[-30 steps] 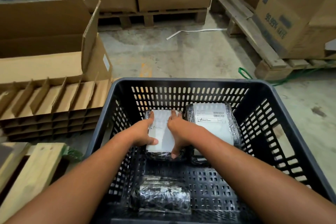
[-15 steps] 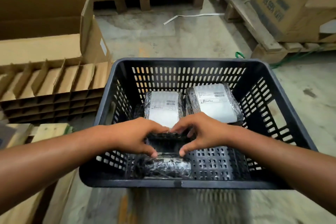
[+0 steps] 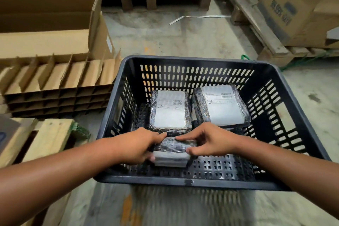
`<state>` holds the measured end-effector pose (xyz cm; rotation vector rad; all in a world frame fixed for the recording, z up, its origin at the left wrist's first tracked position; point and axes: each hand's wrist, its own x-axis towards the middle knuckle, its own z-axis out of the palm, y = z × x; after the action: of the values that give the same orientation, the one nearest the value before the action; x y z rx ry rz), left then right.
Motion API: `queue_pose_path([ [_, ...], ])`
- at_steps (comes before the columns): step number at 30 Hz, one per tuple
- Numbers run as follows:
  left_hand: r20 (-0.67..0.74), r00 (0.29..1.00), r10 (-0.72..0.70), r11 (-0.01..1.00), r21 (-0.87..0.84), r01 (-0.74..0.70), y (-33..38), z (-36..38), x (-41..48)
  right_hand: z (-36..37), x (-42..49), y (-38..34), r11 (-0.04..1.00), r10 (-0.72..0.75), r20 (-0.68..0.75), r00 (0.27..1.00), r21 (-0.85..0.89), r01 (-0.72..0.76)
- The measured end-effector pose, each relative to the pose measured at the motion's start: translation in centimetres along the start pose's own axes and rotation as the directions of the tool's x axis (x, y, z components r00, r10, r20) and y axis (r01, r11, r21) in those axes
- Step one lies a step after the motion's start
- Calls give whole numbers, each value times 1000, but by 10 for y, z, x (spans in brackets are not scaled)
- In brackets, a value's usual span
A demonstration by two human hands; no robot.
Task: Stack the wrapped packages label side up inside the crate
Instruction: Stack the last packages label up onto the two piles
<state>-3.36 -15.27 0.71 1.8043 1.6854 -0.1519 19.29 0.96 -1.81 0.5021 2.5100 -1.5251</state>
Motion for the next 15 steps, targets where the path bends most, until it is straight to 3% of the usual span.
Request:
queue_pose_path([
  [4, 10, 1000, 6, 991, 134, -7, 3, 2, 10, -1, -1, -3, 982, -45, -23, 999, -187, 40],
  [7, -55, 998, 36, 995, 92, -31, 0, -4, 11, -5, 0, -1, 990, -25, -82, 996, -140, 13],
  [10, -261, 964, 51, 994, -76, -74, -5, -11, 3, -21, -2, -6, 999, -31, -162, 986, 25, 36],
  [13, -531, 847, -7, 940, -292, -175, -1, -15, 0, -47, -5, -16, 986, -58, -284, 957, 135, 100],
  [15, -615, 784, -85, 859, -444, -254, 4, -22, 3, -65, -8, -24, 955, -30, -375, 927, 264, 138],
])
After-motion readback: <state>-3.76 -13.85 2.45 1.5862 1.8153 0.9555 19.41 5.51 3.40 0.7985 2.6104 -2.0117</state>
